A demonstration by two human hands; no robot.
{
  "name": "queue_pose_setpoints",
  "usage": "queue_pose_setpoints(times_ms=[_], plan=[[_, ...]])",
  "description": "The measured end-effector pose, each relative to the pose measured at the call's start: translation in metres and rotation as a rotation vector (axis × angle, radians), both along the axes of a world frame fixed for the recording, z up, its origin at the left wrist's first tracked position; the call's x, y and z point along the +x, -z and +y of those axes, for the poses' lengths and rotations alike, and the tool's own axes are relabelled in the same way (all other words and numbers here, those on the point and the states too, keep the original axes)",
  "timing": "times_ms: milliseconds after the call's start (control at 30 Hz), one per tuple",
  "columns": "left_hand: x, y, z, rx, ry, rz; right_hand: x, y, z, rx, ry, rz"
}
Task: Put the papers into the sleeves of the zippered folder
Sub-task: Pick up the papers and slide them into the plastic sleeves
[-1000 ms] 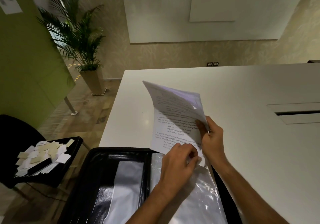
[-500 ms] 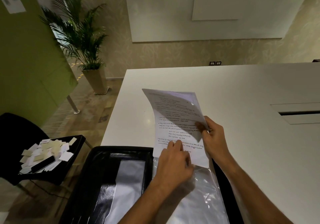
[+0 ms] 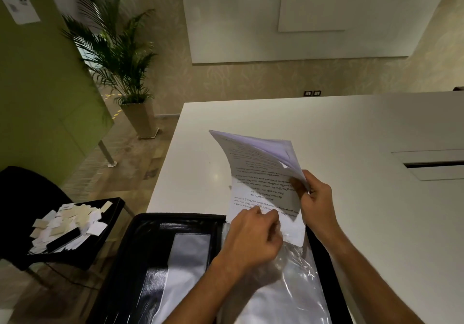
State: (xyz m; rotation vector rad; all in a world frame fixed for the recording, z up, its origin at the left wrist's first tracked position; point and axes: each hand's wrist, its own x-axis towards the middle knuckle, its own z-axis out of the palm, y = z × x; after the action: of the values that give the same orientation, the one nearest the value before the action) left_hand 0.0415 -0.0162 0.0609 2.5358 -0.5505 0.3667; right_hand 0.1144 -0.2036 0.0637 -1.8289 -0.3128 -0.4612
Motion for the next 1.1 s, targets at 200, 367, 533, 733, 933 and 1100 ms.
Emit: queue_pose_setpoints(times_ms=[200, 367, 533, 733, 933, 1100], plan=[[0.014, 0.010, 0.020, 0.081, 0.055, 0.032, -0.001, 0.004, -0.006, 0.112, -0.022, 0.124], [0.025, 0.017, 0.040, 0.154, 0.005, 0.090, -0.007, -0.004, -0.004, 0.249, -0.094, 0.176], [0.030, 0.020, 0.052, 0.290, -0.090, 0.059, -0.006, -0.007, -0.004, 0.273, -0.097, 0.192], [0.028, 0.027, 0.057, 0.325, -0.141, 0.079, 0.001, -0.014, -0.001, 0.167, -0.098, 0.155], [0.033, 0.026, 0.076, 0.265, -0.134, 0.170, 0.013, -0.021, 0.003, 0.119, -0.149, 0.140], [0.030, 0.031, 0.090, 0.191, -0.181, 0.196, 0.020, -0.022, 0.004, 0.117, -0.171, 0.149]])
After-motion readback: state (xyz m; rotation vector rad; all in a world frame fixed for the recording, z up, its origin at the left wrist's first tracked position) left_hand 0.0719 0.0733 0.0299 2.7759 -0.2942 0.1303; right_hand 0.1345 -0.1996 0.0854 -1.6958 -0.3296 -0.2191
